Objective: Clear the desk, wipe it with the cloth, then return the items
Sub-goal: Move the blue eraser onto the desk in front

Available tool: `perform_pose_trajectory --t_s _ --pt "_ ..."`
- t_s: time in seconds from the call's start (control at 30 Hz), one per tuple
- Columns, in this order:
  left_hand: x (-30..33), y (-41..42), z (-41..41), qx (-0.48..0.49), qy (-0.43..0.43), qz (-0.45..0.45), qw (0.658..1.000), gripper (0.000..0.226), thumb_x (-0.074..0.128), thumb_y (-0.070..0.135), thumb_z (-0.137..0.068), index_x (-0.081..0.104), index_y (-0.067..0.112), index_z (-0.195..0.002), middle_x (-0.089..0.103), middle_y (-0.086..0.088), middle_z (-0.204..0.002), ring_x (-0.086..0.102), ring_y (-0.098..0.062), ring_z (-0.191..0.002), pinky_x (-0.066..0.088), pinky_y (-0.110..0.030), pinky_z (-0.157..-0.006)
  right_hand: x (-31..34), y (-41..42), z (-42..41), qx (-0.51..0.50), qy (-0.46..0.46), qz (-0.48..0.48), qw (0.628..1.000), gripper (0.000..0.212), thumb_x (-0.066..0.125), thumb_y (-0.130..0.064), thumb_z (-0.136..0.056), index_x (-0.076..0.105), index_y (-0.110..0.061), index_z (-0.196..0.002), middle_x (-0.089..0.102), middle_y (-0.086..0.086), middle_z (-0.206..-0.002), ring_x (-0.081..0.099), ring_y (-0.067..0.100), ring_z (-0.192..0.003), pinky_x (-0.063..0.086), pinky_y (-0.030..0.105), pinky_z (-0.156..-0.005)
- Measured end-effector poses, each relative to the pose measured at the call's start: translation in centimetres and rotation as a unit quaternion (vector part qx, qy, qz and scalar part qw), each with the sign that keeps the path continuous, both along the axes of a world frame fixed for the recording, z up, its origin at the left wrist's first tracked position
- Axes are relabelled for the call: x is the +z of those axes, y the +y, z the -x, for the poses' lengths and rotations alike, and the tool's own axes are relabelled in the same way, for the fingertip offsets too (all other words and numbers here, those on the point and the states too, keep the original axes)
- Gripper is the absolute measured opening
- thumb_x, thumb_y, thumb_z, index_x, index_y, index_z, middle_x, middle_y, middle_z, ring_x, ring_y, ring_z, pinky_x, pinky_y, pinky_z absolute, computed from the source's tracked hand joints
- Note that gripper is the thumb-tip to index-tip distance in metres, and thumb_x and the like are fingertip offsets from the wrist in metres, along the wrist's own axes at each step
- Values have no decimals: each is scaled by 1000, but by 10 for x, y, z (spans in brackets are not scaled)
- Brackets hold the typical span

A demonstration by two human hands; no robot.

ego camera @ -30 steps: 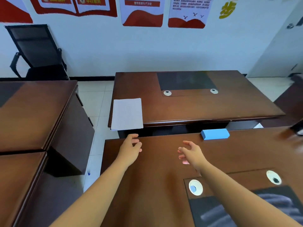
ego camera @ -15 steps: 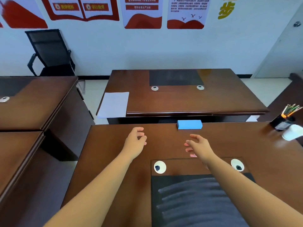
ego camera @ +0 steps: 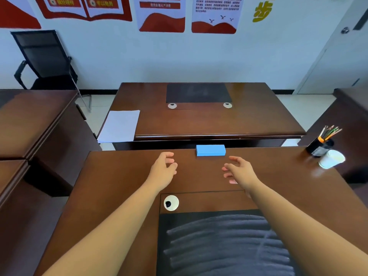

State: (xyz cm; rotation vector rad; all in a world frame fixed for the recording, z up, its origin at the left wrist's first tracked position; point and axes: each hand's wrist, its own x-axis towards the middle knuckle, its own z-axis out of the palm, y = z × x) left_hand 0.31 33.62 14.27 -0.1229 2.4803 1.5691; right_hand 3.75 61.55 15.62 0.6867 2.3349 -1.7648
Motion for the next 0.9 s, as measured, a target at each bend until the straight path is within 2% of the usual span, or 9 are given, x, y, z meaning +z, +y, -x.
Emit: perform_pose_trajectory --t_s 0.3,0.37,0.47,0.57,0.63,0.7,0.77,0.83,0.9 --pt "-32 30 28 -22 -18 34 999 36 57 21 -107 49 28 -142 59 3 -135 70 -15 -99 49 -14 -69 -27 33 27 3 -3 -57 998 51 62 -16 -106 45 -15 -154 74 10 -110 71 21 -89 59 30 -70" --pt "-39 39 37 -18 -18 47 999 36 57 21 -107 49 28 -142 59 3 -136 68 -18 -106 53 -19 -78 -38 43 37 6 -7 -72 997 53 63 -16 -105 46 -15 -154 72 9 -105 70 22 -88 58 32 -69" --pt "-49 54 50 -23 -16 72 997 37 57 21 -107 49 28 -143 58 2 -140 64 -19 -113 57 -34 -98 -56 56 55 16 -11 -97 995 53 64 -16 -103 48 -14 -153 69 7 -98 67 22 -89 59 37 -71" --pt "-64 69 69 -23 -9 100 995 41 57 23 -107 48 30 -146 56 2 -144 63 -15 -106 58 -36 -97 -74 68 81 43 -14 -134 990 53 63 -16 -101 50 -15 -152 70 4 -106 65 25 -100 61 49 -88" --pt "-75 76 81 -25 0 115 993 44 56 24 -107 46 31 -150 53 2 -146 64 -13 -104 56 -31 -95 -84 73 99 63 -15 -156 986 53 63 -18 -101 50 -16 -152 68 3 -113 64 26 -105 60 50 -92" --pt "-89 82 97 -24 8 132 991 48 56 25 -107 43 33 -153 50 2 -151 63 -14 -113 52 -28 -95 -96 79 121 88 -15 -180 980 52 64 -19 -101 50 -17 -152 66 1 -117 62 24 -109 56 42 -92" --pt "-103 87 113 -21 14 149 988 51 57 28 -107 41 35 -155 46 2 -157 59 -18 -128 52 -31 -103 -110 83 144 120 -11 -211 970 54 64 -19 -101 49 -17 -153 64 2 -124 61 24 -115 50 35 -95" --pt "-117 91 130 -22 21 173 984 55 57 30 -107 39 36 -158 41 4 -162 51 -21 -140 49 -41 -113 -125 86 165 159 -4 -254 954 59 65 -20 -100 46 -17 -156 60 6 -137 58 27 -125 49 37 -104" --pt "-131 94 147 -27 29 210 977 56 56 33 -107 37 37 -160 38 4 -165 44 -22 -147 43 -44 -119 -142 89 184 192 9 -315 929 63 66 -25 -101 41 -20 -159 50 6 -150 50 27 -134 47 40 -107"
